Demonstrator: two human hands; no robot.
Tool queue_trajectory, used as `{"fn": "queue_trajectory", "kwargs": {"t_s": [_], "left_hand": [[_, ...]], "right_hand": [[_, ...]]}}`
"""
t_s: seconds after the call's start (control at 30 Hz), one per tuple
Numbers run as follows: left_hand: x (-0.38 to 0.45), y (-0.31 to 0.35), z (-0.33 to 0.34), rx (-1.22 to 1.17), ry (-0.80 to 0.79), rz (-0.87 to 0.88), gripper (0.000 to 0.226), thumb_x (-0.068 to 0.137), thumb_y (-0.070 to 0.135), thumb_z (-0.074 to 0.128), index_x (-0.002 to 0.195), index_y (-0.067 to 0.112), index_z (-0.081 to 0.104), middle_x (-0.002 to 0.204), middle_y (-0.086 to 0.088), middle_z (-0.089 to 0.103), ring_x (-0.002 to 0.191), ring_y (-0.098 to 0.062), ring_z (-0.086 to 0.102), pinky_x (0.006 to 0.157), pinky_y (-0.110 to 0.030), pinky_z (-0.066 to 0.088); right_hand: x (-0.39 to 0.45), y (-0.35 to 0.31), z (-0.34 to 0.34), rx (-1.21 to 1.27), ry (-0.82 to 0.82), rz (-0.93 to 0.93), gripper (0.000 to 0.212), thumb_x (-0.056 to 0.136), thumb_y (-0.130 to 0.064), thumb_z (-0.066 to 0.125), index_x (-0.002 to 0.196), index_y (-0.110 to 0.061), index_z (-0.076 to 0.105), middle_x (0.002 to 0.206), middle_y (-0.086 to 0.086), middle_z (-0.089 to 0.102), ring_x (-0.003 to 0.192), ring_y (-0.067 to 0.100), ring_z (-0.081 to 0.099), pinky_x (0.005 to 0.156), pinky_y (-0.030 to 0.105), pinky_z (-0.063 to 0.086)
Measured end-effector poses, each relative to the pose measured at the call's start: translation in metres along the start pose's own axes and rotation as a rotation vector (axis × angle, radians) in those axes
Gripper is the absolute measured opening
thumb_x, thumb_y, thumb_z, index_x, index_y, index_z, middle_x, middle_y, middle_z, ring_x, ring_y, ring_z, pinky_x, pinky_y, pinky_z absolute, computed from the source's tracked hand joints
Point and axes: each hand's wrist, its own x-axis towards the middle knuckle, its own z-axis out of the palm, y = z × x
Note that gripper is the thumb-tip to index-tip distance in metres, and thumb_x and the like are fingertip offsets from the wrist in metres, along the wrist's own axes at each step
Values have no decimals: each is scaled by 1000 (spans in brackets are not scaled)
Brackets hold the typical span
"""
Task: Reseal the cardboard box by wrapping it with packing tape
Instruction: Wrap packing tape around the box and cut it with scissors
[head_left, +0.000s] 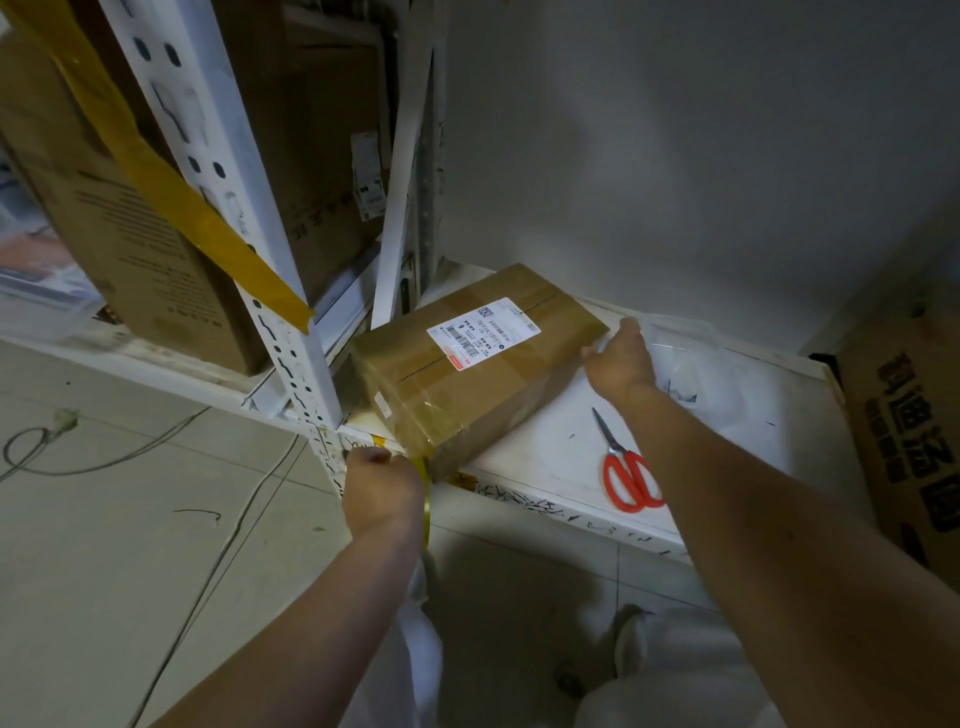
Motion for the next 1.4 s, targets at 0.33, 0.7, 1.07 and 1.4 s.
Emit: {"fn": "queue_trajectory", "kwargs": {"t_s": [0.33, 0.7, 1.07, 1.4], "left_hand": [[18, 9, 10, -12, 103, 45, 19, 93, 13, 42, 107, 15, 54, 86, -5, 55, 82, -30, 53, 70, -31, 38], [34, 36, 1, 14, 19, 107, 20, 95, 16, 48, 113, 12, 55, 114, -13, 61, 107, -34, 56, 83, -32, 38], [0, 28, 14, -82, -124, 58, 5, 90, 19, 54, 90, 24, 54, 95, -1, 57, 95, -28, 56, 97, -38, 46], [-29, 21, 32, -95, -317, 66, 19, 90, 10, 50, 75, 22, 54, 77, 4, 54, 79, -23, 50, 75, -31, 41]], "right_hand": [[41, 11, -8, -82, -205, -58, 52, 90, -32, 64, 134, -12, 46, 130, 11, 53, 118, 33, 53, 100, 42, 45], [-9, 62, -38, 220, -49, 248, 16, 85, -19, 71, 93, -5, 70, 88, 9, 68, 77, 21, 63, 68, 28, 52], [-55, 59, -34, 285, -209, 252, 13, 79, 7, 57, 84, 4, 69, 68, 10, 50, 57, 14, 39, 51, 21, 32], [-81, 53, -37, 433, -391, 142, 9, 86, -4, 67, 93, -8, 72, 89, 8, 71, 82, 17, 65, 76, 23, 49]]}}
